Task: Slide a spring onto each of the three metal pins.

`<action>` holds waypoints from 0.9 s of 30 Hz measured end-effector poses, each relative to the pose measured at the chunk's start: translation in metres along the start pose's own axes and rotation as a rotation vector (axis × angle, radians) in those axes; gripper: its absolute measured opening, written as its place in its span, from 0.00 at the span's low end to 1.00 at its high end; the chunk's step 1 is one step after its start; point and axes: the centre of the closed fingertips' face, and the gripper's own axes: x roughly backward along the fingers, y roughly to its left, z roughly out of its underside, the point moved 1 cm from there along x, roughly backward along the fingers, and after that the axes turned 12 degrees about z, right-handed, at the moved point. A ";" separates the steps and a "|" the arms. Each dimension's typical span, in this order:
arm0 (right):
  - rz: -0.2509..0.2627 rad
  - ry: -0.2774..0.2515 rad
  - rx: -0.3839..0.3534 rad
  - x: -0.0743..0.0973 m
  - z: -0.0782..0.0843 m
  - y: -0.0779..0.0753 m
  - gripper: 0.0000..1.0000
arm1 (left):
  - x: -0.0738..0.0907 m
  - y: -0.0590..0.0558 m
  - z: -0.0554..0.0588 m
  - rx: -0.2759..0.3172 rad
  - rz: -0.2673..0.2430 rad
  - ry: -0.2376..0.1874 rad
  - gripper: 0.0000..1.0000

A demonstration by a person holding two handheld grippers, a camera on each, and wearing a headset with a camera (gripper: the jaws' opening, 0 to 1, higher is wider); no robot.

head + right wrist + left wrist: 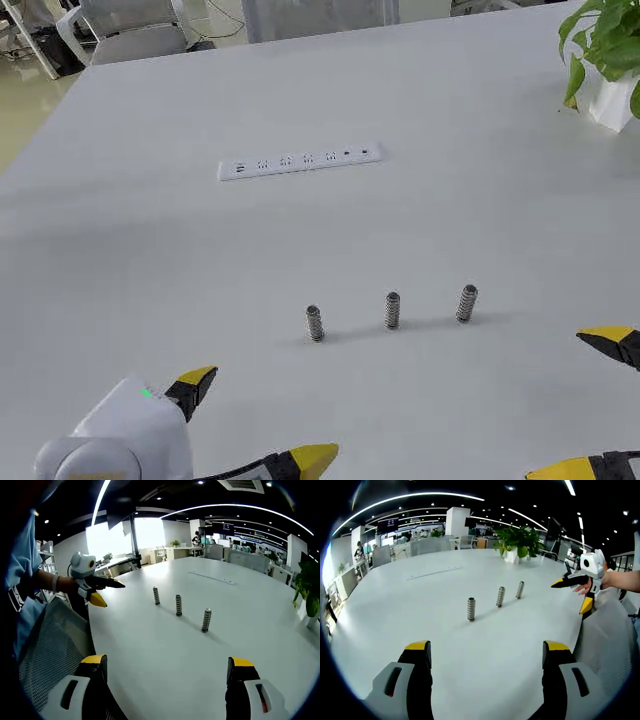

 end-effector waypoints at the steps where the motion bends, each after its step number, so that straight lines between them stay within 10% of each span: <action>1: 0.007 -0.006 -0.005 0.000 0.001 0.001 0.99 | 0.000 -0.001 0.000 -0.001 -0.003 -0.001 0.91; 9: 0.111 -0.085 -0.064 0.001 0.002 -0.003 0.99 | 0.005 -0.004 -0.004 -0.001 -0.065 0.010 0.92; 20: 0.111 -0.076 -0.063 0.011 0.002 0.005 0.99 | 0.020 -0.020 -0.031 -0.009 -0.132 -0.038 0.95; 27: 0.094 -0.068 -0.014 0.012 0.005 0.014 0.99 | 0.028 -0.031 -0.016 0.007 -0.163 -0.046 0.96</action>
